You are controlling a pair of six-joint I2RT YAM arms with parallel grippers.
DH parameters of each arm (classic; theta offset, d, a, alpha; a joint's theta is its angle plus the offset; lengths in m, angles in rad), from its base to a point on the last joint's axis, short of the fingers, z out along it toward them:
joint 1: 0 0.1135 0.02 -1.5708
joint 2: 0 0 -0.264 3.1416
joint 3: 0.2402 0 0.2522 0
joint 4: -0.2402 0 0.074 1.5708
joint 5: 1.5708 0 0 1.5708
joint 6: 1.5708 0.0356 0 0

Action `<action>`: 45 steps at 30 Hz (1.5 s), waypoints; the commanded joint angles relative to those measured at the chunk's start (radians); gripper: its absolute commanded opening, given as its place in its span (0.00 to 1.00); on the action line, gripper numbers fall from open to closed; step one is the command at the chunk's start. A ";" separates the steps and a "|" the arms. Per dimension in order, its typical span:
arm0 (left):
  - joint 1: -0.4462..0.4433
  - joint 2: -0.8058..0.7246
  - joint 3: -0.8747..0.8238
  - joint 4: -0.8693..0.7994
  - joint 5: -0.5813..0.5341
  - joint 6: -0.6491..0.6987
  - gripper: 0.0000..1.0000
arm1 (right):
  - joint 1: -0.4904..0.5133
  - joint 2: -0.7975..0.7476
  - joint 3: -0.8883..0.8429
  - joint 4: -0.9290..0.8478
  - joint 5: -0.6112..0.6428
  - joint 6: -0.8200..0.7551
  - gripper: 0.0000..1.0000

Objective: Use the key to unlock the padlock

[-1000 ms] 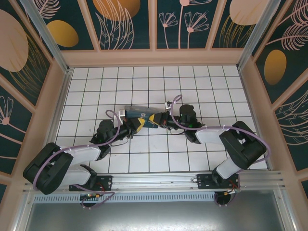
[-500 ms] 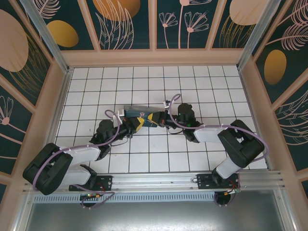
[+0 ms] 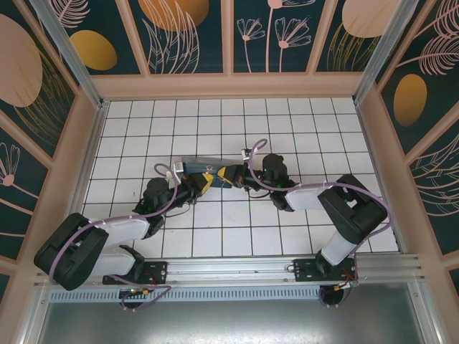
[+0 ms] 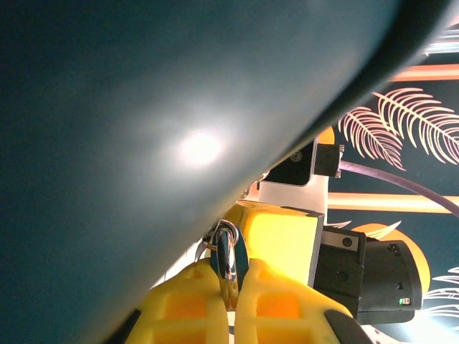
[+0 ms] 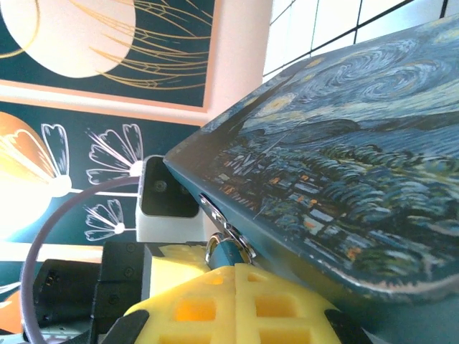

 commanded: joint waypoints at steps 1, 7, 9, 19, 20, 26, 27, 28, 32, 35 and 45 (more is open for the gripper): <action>-0.026 -0.023 0.027 0.201 0.128 -0.004 0.00 | 0.000 0.054 0.005 0.154 -0.008 0.093 0.00; -0.026 -0.027 0.015 0.223 0.141 -0.010 0.00 | -0.023 0.087 0.039 0.125 -0.029 0.073 0.00; -0.026 -0.029 0.009 0.242 0.140 -0.015 0.00 | -0.023 0.085 0.061 0.050 -0.025 0.030 0.00; -0.027 -0.030 0.009 0.258 0.125 -0.028 0.00 | -0.012 0.117 0.036 0.073 0.023 0.047 0.00; -0.026 -0.031 0.009 0.255 0.124 -0.029 0.00 | -0.008 0.121 0.029 0.086 0.031 0.059 0.00; -0.026 -0.042 0.003 0.252 0.113 -0.030 0.00 | 0.014 0.150 0.008 0.154 0.098 0.149 0.00; -0.026 -0.045 0.001 0.252 0.112 -0.031 0.00 | 0.016 0.158 0.007 0.163 0.105 0.166 0.00; -0.027 -0.047 0.000 0.253 0.109 -0.030 0.00 | 0.018 0.166 0.005 0.175 0.113 0.185 0.00; -0.026 -0.055 -0.002 0.261 0.097 -0.034 0.00 | 0.019 0.210 0.000 0.234 0.118 0.258 0.00; -0.026 -0.058 0.001 0.253 0.093 -0.037 0.00 | 0.021 0.225 0.005 0.239 0.111 0.265 0.00; -0.026 -0.069 -0.003 0.221 0.074 -0.030 0.00 | 0.024 0.217 -0.015 0.193 0.127 0.233 0.00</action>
